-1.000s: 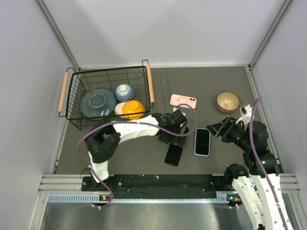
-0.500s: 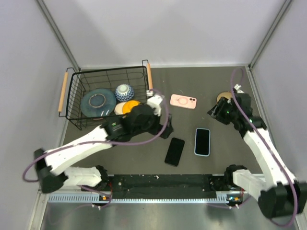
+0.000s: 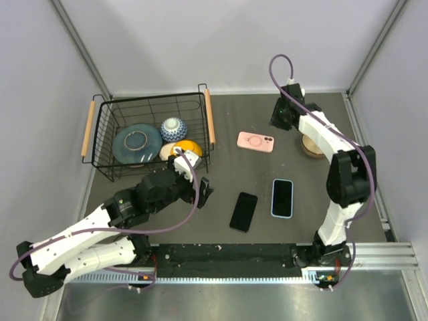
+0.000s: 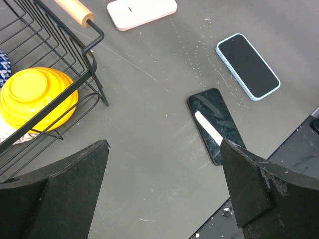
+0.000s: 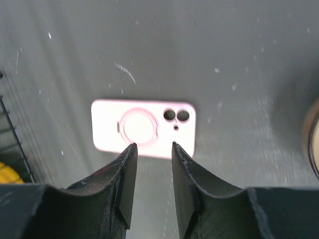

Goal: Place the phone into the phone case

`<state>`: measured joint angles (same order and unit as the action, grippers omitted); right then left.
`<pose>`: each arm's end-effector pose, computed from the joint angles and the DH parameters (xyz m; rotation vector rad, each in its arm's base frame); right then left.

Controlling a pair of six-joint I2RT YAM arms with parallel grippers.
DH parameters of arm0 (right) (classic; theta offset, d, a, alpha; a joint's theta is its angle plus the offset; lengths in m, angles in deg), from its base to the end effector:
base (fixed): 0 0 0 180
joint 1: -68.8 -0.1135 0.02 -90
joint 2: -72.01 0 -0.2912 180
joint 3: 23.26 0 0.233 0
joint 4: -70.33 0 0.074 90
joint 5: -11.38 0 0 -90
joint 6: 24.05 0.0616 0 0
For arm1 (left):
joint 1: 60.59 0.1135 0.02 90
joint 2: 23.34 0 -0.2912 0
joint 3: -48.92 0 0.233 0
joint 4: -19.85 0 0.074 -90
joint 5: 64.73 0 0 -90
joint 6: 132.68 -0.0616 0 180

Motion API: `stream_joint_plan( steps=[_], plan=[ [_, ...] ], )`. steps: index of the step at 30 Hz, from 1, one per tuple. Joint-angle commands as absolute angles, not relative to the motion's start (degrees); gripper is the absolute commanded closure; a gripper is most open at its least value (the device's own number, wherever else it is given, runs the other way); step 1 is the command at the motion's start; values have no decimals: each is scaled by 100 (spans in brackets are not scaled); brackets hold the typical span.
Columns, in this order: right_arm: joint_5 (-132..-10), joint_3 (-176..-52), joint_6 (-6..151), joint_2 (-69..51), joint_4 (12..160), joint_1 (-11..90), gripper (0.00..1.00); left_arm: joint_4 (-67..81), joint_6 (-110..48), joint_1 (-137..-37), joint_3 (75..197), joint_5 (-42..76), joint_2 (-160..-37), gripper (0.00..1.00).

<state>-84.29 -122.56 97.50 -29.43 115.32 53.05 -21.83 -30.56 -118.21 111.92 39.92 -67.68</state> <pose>0.3892 0.1034 0.2911 0.3769 2.3757 0.2697 0.0964 -0.1229 0.3393 0.6141 1.9025 -0.5434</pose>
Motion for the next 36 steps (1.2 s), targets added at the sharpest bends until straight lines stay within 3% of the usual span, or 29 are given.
stream_joint_plan(
  steps=[1,14,29,36],
  plan=[
    [-8907,-13324,9417,-3827,11811,5245,67,-2319,-3441,-11807,11385,3678,-6589,1],
    [-8715,-14083,9627,-4997,12129,5122,72,-2460,-3811,-11807,11183,4723,-6457,1],
    [-8820,-14092,9680,-5507,12296,5096,74,-2390,-3820,-11807,11148,4874,-6491,1],
    [-8837,-14057,9653,-5604,12313,5104,83,-2399,-3846,-11807,11140,4926,-6571,1]
  ],
)
